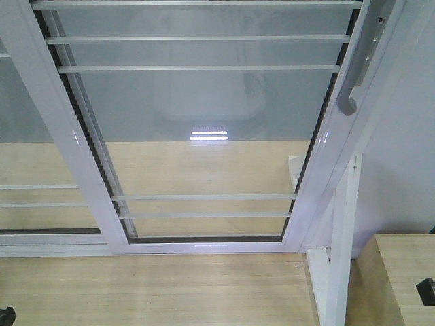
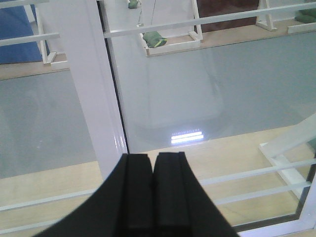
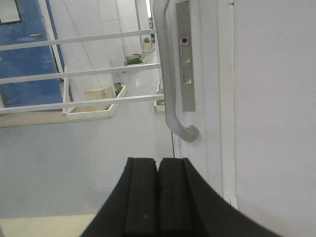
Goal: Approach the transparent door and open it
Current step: 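Drive up to the white-framed glass sliding door and stop facing it, then raise both arms, bringing the right gripper toward the silver door handle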
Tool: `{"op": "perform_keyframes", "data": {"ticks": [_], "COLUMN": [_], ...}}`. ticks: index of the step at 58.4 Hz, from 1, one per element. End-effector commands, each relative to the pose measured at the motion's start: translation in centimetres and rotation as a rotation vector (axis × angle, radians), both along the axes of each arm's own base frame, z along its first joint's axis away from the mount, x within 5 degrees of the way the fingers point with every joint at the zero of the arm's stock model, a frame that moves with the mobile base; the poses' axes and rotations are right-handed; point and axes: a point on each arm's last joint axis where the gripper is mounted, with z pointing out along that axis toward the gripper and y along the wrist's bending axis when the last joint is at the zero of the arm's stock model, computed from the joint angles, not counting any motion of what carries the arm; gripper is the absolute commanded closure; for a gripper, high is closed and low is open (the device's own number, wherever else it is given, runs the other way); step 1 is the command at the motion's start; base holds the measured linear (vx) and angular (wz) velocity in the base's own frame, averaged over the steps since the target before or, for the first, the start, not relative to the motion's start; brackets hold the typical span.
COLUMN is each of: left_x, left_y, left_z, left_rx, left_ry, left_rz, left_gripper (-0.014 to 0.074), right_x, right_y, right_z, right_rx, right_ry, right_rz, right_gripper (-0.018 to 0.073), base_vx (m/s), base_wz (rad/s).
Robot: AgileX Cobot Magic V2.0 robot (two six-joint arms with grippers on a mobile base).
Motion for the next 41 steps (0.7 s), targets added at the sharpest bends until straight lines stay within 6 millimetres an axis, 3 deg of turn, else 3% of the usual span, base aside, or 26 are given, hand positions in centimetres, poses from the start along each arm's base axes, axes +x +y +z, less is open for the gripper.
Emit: {"op": "perform_keyframes", "data": {"ticks": [1,24,33,41], "left_x": [0.1,0.2,0.0,-0.3], "left_y": [0.1,0.2,0.5,0.7], "left_z": [0.5,1.7,3.4,4.7], "left_rx": [-0.018,-0.029,-0.074,-0.222], "left_ry": [-0.086,-0.214,-0.401,-0.526], "left_rz": [0.008,0.028,0.054,0.063], "left_gripper": [0.0594,0.0594,0.0594,0.0594], "right_x": [0.0,0.0,-0.1,-0.1], "right_y": [0.0,0.0,0.0,0.0], "right_z": [0.7,0.7,1.0,1.4], "right_rx": [0.001,-0.013,-0.011,-0.043], "right_ry": [-0.085,-0.097,-0.124,-0.17], "right_rz": [-0.004,-0.004,-0.004,-0.003], "right_gripper": [0.0564,0.0564,0.0564,0.0564], "base_vx": [0.0,0.0,0.0,0.0], "base_wz": [0.0,0.0,0.0,0.0]}}
